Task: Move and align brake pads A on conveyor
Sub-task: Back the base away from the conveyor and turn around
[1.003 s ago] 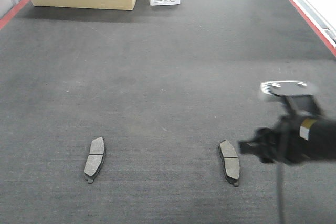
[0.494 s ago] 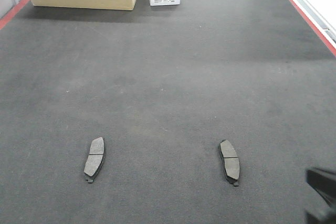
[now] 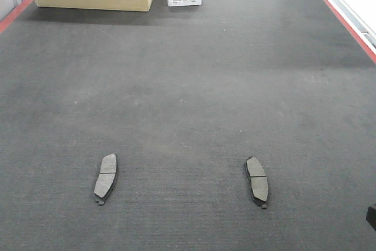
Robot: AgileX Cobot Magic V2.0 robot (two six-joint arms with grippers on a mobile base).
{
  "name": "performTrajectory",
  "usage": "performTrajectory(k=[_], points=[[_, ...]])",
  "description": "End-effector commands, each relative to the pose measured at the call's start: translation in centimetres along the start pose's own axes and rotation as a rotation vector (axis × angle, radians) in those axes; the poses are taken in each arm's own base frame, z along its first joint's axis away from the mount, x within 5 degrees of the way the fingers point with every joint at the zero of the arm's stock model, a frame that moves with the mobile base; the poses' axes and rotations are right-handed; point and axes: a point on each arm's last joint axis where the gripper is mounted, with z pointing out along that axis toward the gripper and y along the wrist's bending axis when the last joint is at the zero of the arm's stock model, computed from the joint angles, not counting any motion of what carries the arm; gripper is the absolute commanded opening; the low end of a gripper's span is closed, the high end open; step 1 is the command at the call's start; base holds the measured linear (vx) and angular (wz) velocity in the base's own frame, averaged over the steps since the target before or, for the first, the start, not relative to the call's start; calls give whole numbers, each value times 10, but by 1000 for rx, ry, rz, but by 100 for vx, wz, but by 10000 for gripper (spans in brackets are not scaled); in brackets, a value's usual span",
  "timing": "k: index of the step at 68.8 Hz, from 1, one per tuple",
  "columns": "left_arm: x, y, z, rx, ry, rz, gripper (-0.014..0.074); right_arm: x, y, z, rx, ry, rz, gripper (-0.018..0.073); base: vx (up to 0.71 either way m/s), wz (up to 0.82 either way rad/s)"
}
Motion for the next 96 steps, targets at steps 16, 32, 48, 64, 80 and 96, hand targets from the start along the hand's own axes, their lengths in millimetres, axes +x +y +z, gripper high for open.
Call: performTrajectory(k=[16,32,48,64,80,96], points=[[-14,0,-3,4,-90,-5,-6,-14,1,-3,-3,-92,-18,-10,0,0],[-14,0,-3,4,-90,-5,-6,-14,1,-3,-3,-92,-18,-10,0,0],[-14,0,-3,4,-90,-5,-6,-13,1,-3,-3,-80,-18,-10,0,0],[-14,0,-3,4,-90,-5,-6,-13,1,-3,-3,-80,-18,-10,0,0],[-14,0,-3,4,-90,-5,-6,-13,1,-3,-3,-80,-18,-10,-3,-3],[-14,0,-3,4,-90,-5,-6,-13,1,-3,-2,-80,-18,-10,-17,-9]])
